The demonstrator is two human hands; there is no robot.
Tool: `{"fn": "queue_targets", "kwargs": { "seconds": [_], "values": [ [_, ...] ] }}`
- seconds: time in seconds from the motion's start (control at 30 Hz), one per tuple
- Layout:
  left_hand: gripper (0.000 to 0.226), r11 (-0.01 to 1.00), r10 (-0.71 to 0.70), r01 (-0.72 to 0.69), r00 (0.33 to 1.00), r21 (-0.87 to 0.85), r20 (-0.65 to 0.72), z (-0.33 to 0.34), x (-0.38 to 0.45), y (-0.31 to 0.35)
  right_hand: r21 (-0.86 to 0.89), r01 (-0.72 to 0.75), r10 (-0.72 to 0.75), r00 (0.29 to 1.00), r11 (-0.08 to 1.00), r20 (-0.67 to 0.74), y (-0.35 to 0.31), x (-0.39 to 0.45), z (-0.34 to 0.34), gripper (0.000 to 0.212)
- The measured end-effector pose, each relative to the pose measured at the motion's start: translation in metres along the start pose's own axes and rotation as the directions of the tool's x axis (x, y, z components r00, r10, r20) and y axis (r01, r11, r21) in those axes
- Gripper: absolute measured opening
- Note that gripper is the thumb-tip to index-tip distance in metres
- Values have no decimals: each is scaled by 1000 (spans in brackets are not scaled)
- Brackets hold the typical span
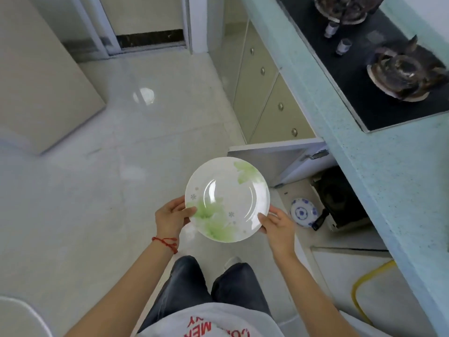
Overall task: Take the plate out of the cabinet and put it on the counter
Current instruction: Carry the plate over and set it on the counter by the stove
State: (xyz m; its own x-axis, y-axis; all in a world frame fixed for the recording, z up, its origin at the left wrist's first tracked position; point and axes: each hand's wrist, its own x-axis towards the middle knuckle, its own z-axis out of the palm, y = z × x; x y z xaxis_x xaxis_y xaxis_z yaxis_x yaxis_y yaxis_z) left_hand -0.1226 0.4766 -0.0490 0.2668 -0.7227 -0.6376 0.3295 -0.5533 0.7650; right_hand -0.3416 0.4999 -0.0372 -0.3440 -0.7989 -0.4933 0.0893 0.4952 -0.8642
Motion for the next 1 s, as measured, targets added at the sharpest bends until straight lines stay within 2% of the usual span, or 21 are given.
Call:
{"fn": "queue_targets", "kwargs": {
  "seconds": [0.2, 0.57, 1.0],
  "values": [
    [41, 998, 12, -20, 992, -61, -126, -73, 17, 18, -76, 9, 1, 991, 997, 133, 4, -4, 79, 21],
    [43, 988, 34, -70, 970, -140, -242, -164, 57, 61, -139, 34, 2, 967, 990, 255, -4, 0, 200, 22],
    [44, 976, 20, -80, 960, -202, -280, -167, 158, 133, -180, 81, -25, 956, 980, 293, -54, 83, 295, 24]
  ]
}}
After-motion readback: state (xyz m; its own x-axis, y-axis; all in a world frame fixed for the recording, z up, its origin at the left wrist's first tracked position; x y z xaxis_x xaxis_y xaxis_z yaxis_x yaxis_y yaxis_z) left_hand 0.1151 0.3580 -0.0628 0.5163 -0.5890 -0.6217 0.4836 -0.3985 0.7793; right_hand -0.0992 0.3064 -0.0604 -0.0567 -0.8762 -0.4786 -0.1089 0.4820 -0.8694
